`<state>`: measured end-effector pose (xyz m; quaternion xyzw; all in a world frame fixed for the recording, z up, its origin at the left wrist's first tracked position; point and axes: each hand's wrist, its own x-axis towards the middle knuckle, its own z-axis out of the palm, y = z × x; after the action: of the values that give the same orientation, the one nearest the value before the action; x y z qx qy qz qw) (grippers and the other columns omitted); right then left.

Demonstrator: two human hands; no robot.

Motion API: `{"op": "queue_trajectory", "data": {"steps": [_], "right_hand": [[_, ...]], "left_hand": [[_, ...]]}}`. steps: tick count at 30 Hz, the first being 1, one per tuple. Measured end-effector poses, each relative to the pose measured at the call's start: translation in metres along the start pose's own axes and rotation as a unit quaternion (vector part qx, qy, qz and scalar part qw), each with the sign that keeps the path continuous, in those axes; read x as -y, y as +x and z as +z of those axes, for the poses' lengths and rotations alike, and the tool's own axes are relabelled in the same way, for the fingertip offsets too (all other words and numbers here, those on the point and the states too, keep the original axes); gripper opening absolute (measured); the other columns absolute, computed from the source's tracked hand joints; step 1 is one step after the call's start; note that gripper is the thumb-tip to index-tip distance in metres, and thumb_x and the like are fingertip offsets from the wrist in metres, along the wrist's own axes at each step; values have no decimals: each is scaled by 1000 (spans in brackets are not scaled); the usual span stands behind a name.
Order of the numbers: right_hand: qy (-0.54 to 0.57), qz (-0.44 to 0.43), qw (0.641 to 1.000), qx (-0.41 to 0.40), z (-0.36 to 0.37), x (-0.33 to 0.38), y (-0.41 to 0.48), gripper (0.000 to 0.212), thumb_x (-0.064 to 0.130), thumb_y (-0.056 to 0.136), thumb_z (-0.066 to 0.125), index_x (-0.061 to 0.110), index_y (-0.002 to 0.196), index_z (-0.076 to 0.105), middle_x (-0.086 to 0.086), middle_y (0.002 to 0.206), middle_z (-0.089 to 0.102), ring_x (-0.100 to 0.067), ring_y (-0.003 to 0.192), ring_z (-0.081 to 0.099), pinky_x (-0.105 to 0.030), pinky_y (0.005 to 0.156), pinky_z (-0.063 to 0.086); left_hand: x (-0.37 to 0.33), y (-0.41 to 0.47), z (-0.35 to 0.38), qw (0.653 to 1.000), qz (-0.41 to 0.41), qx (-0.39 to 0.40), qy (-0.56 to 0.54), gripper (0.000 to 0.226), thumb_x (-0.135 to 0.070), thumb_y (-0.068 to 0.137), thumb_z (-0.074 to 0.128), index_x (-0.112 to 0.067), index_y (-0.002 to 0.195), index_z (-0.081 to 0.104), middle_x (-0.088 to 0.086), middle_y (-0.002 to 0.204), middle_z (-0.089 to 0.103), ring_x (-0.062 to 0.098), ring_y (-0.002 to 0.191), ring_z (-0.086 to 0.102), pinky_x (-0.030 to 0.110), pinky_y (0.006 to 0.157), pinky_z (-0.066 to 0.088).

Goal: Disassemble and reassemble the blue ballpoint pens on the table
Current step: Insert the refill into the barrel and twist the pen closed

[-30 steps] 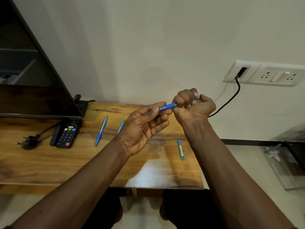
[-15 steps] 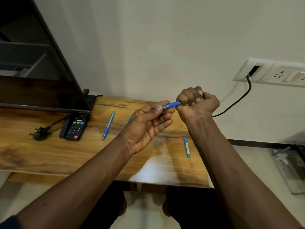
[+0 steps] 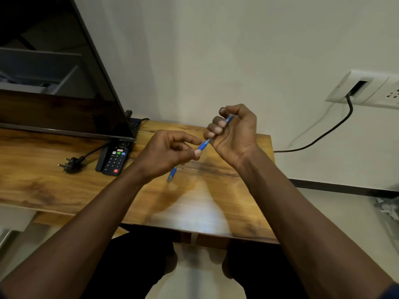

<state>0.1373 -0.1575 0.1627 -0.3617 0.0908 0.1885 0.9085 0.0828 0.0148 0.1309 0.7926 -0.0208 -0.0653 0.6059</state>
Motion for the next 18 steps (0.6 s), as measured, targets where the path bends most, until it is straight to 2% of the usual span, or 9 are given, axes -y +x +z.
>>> {"op": "queue_trajectory", "data": {"steps": [2,3,4,6,9,11,15,17,18], "right_hand": [[-78,16,997,14,7,-6,-3,13,23,92,46,12,87,50,-5,64,46,-20,59,47,-33,61,42],[-131,24,991,8,8,-11,-4,17,25,95,47,10,97,54,-8,73,57,-24,69,58,-35,69,49],[-195,30,980,-4,9,-15,-3,24,30,98,47,11,108,56,-11,87,65,-27,83,66,-38,79,54],[-352,31,935,-28,2,-23,1,40,46,105,39,17,129,52,-13,118,66,-28,106,66,-45,94,54],[-563,27,826,-20,-17,-31,4,71,72,99,24,25,153,30,-10,149,49,-29,130,52,-51,108,44],[-651,42,758,2,-31,-36,7,74,70,100,29,25,158,22,-10,160,36,-31,141,43,-47,112,39],[-823,94,558,49,-55,-57,8,80,55,100,50,16,160,15,-14,164,20,-35,148,27,-51,116,34],[-869,103,479,71,-64,-70,4,86,59,97,50,15,160,12,-14,165,10,-38,154,11,-55,121,26],[-885,105,447,79,-69,-75,2,90,62,97,47,14,161,6,-15,168,0,-39,155,-1,-56,124,18]], "left_hand": [[7,-2,-10,998,13,-5,55,20,-14,87,83,-18,106,80,5,84,80,21,82,77,36,77,63],[11,-4,-15,996,17,-12,88,15,-16,87,83,-19,101,81,3,83,80,20,81,77,38,76,64],[15,-6,-18,993,14,-22,117,9,-17,87,83,-20,96,82,1,82,79,17,78,76,39,74,64],[25,-9,-24,986,-10,-58,158,3,-21,88,83,-21,90,82,-2,78,78,12,73,74,37,68,62],[38,-12,-30,970,-44,-112,211,3,-22,89,83,-21,87,81,-5,73,76,5,67,72,28,64,55],[47,-11,-31,958,-72,-127,245,4,-23,89,83,-19,90,81,-6,74,76,5,69,72,28,66,58],[61,-4,-30,938,-109,-123,306,17,-26,85,87,-18,99,81,-3,86,78,12,81,74,38,80,65],[63,-2,-26,929,-116,-122,330,24,-26,84,87,-17,104,80,1,93,79,16,86,74,40,82,64],[64,-1,-24,925,-116,-120,341,26,-26,84,87,-16,106,79,3,96,79,17,87,74,40,82,64]]}}
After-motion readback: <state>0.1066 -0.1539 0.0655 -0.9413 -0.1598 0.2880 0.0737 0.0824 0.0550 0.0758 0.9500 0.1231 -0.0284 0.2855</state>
